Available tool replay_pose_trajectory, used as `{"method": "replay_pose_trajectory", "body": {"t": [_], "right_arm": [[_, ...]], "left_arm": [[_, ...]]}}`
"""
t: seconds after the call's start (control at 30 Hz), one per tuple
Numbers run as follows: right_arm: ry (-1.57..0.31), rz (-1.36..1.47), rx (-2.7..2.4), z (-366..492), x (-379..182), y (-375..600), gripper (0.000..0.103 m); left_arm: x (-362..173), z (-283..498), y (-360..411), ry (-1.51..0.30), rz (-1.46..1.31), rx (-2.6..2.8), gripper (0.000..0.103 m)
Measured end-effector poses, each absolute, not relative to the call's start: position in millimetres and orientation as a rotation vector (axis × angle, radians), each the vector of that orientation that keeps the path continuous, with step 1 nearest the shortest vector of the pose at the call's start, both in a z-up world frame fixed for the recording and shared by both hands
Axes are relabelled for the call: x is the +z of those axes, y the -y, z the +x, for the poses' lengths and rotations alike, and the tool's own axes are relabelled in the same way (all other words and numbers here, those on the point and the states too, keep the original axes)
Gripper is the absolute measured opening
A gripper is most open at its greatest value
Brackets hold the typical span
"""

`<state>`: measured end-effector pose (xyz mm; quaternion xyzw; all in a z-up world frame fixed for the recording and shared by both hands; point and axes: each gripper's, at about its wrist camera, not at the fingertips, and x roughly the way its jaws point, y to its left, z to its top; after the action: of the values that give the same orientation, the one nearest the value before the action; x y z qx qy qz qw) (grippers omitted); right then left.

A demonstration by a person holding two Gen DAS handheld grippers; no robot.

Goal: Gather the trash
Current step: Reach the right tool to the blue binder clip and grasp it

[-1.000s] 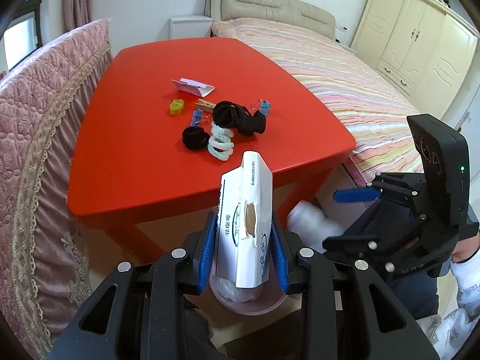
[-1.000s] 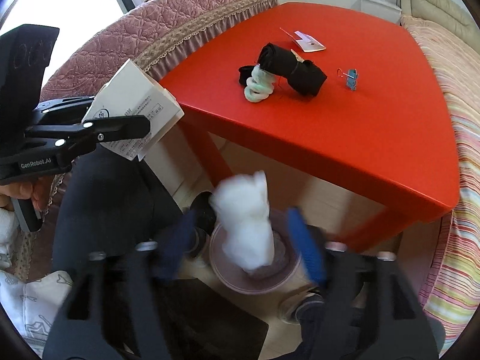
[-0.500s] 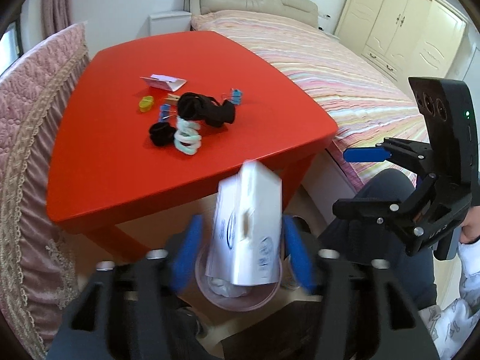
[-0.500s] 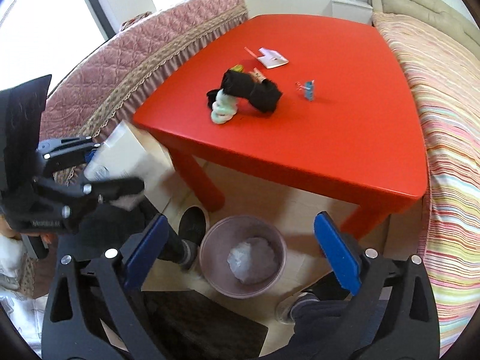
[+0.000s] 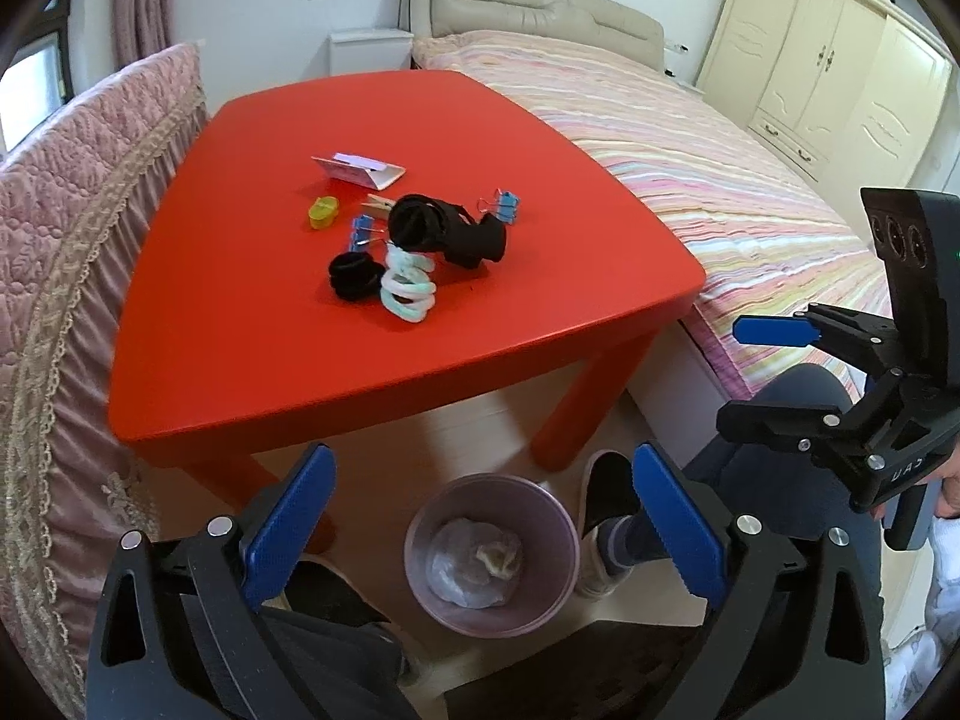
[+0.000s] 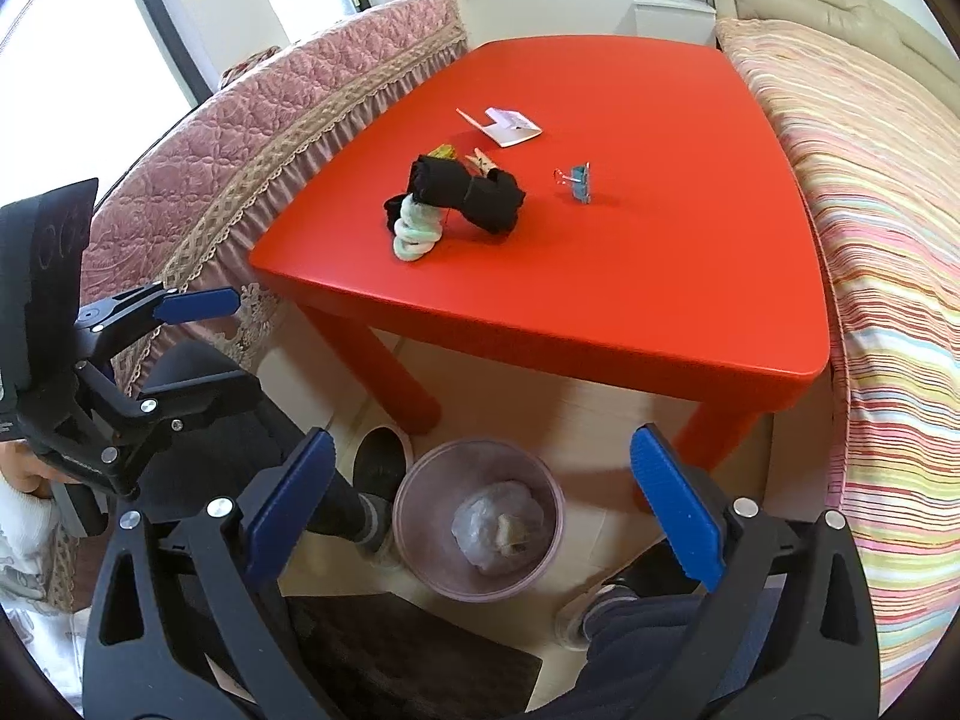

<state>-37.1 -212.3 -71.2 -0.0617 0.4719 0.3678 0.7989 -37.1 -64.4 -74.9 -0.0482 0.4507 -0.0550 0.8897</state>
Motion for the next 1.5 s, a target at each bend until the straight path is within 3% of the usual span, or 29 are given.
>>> {"method": "replay_pose_trajectory", "body": {"t": [0.57,0.97,1.03,1.07,1.13,1.37,1.5], "right_arm": [[-0.955,-0.173,0.787,35,-28,183,0.097],[-1.092,-0.338,0.741,133,-54,120,0.096],[-1.142,-0.356,0.735,146,-65,111,0.084],[-1.162,-0.378,0.725,151,-71,105,0.073],[-1.183,-0.396,0.734,156,-79,99,0.064],[-1.232,-0.427,0.719,164,-96,87,0.017],[-1.225,-0.414,0.721,162,-96,88,0.013]], "left_arm": [[-56,-30,48,-0.887,-0.123,-0.096,0.095],[-52,-34,38,-0.875,-0.144,-0.072,0.095],[-51,-36,36,-0.871,-0.148,-0.065,0.095],[-50,-37,35,-0.869,-0.150,-0.062,0.095],[-49,-38,33,-0.865,-0.155,-0.057,0.095],[-50,-41,25,-0.867,-0.170,-0.045,0.095],[-51,-39,24,-0.868,-0.170,-0.048,0.095]]}}
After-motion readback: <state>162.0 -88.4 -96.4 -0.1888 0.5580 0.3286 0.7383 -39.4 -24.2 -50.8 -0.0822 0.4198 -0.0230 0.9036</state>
